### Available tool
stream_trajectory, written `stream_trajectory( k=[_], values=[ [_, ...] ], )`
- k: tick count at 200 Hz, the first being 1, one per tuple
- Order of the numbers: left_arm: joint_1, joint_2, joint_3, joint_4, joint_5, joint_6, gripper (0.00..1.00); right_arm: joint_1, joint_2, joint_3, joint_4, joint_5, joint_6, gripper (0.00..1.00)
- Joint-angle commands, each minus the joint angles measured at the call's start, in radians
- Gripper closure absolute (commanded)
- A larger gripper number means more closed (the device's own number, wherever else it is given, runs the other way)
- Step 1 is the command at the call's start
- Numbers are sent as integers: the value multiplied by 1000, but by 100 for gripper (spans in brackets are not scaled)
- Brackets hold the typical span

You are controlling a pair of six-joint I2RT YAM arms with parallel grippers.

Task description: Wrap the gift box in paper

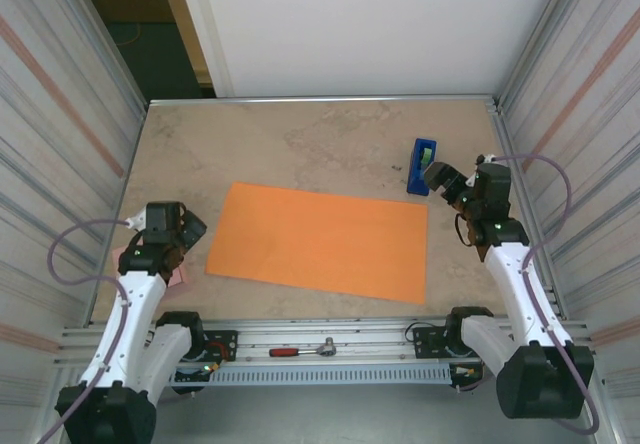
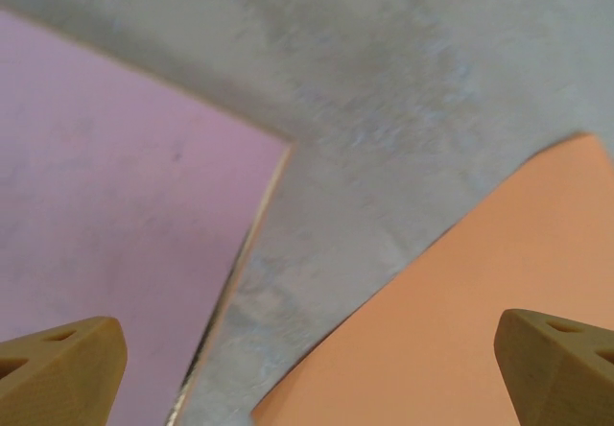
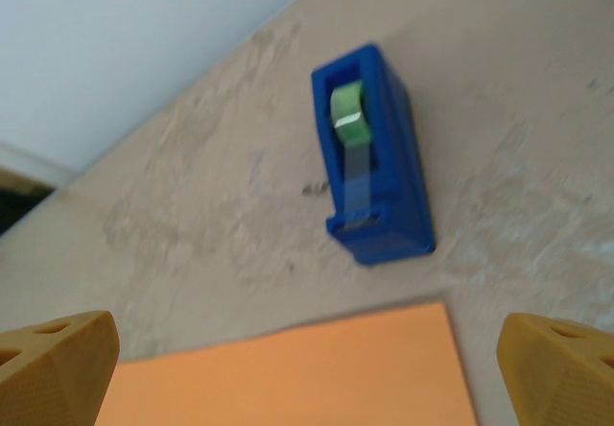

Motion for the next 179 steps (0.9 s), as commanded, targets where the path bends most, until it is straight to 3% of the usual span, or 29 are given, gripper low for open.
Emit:
stream_trajectory(
  k=[1, 49, 95, 135, 179],
  values=[
    [13, 41, -9, -49, -63, -83, 1, 44, -21, 14, -71, -27, 25, 1],
    [65, 215, -18, 131, -40, -61, 1, 89, -43, 2, -106, -37, 41, 1],
    [86, 540, 144, 353, -1, 119, 1, 97, -105, -16, -164, -66, 41, 1],
    [80, 927, 459, 492, 165, 281, 1, 101, -184, -43, -181, -84, 52, 1],
    [-13, 1314, 986, 440, 253, 432, 3, 106, -211, -40, -221, -99, 52, 1]
  ],
)
